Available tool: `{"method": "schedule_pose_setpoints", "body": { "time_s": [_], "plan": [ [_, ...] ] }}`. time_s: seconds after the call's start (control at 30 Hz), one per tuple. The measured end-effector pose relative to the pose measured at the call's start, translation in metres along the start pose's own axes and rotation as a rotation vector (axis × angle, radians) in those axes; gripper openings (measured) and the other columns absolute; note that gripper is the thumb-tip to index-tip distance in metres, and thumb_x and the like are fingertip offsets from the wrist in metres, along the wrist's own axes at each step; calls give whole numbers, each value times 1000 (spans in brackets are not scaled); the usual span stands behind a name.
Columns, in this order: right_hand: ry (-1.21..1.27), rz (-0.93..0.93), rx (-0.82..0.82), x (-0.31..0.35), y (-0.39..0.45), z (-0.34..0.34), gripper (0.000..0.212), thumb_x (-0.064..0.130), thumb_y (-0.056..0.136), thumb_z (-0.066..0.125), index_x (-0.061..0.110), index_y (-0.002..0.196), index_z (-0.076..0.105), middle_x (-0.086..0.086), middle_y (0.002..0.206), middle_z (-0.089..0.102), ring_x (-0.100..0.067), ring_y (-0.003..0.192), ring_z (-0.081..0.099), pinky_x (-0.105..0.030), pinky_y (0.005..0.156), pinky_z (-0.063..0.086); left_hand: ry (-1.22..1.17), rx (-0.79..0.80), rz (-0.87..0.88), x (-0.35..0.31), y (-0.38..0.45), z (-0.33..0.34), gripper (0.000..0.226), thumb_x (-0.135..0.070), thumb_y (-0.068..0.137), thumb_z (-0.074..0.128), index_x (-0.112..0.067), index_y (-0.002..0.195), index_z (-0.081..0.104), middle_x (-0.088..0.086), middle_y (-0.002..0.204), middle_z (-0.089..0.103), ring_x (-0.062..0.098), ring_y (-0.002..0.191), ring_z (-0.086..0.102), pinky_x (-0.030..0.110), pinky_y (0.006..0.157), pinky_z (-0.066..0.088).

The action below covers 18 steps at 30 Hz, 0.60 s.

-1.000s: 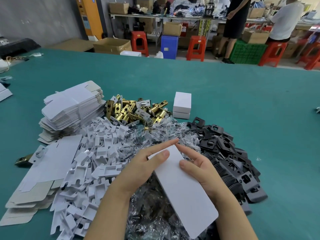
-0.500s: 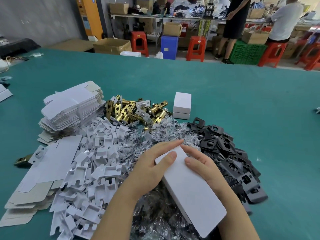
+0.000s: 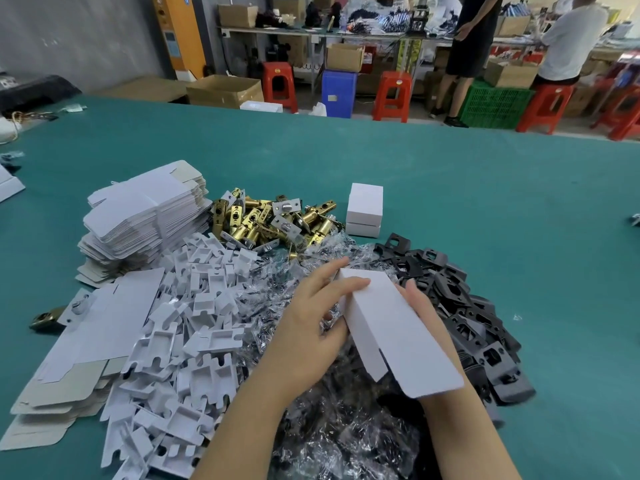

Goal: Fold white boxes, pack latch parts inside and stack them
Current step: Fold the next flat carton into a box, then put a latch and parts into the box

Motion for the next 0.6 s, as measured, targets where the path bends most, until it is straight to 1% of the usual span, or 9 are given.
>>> {"method": "schedule_pose_setpoints", "body": {
  "time_s": [0.1,0.17,0.23,0.27,0.33,0.4,0.47,0.53,0.6],
  "plan": [
    [86,-143,41,8,1,6,85,68,80,71,10,141,59,-18,135,65,-33,118,66,-45,96,53,-108,-73,-70,7,1,-9,52,-19,91,71,-57,123,59,-30,135,49,3,101,58,20,78,52],
    [29,-243,105,14,-2,12,81,61,86,72,13,147,52,-17,146,57,-33,135,54,-43,107,49,-195,-85,-124,11,2,-12,38,-41,87,73,-61,117,61,-24,123,59,11,88,61,29,70,57],
    [7,-276,171,19,-4,21,75,50,88,75,17,150,49,-17,147,55,-31,137,53,-36,107,49,-285,-91,-209,18,1,-12,30,-53,84,76,-56,113,65,-19,118,62,19,87,63,37,67,61],
    [13,-267,172,18,-4,22,80,46,84,81,18,150,47,-17,146,57,-32,135,55,-35,105,50,-314,-84,-250,22,1,-11,34,-57,81,77,-51,113,67,-16,117,61,19,86,63,37,64,61],
    [19,-265,171,16,-3,19,83,38,76,90,21,147,50,-18,137,63,-34,127,61,-36,98,55,-263,-63,-279,27,0,-9,49,-66,72,71,-44,115,68,-16,116,58,11,75,58,22,61,56],
    [-30,-285,155,16,-5,20,71,32,79,89,23,142,57,-18,134,65,-36,122,65,-41,93,58,-161,-34,-265,26,0,-8,49,-74,69,64,-50,112,66,-22,113,56,4,69,49,18,63,50],
    [-56,-289,147,15,-6,23,63,29,83,86,22,139,59,-18,136,64,-38,121,65,-45,92,59,-126,-28,-262,26,1,-8,43,-75,69,64,-55,107,64,-25,108,53,2,70,47,15,67,47],
    [-52,-279,130,15,-6,23,61,31,83,85,22,137,60,-18,136,64,-38,120,65,-45,88,61,-125,-31,-261,27,2,-8,36,-72,74,72,-56,104,63,-28,104,52,-3,74,49,11,69,44],
    [-60,-283,115,15,-7,22,60,34,81,86,22,134,61,-18,134,64,-39,119,66,-48,88,61,-136,-34,-273,29,2,-7,35,-67,74,70,-54,105,62,-31,99,51,-8,74,49,10,67,43]
  ]
}}
Point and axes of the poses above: each hand's wrist, its own y-axis towards the middle knuckle, its own z-axis out of the palm, x = y × z, the point moved 8 cm from there along y, towards the middle knuckle
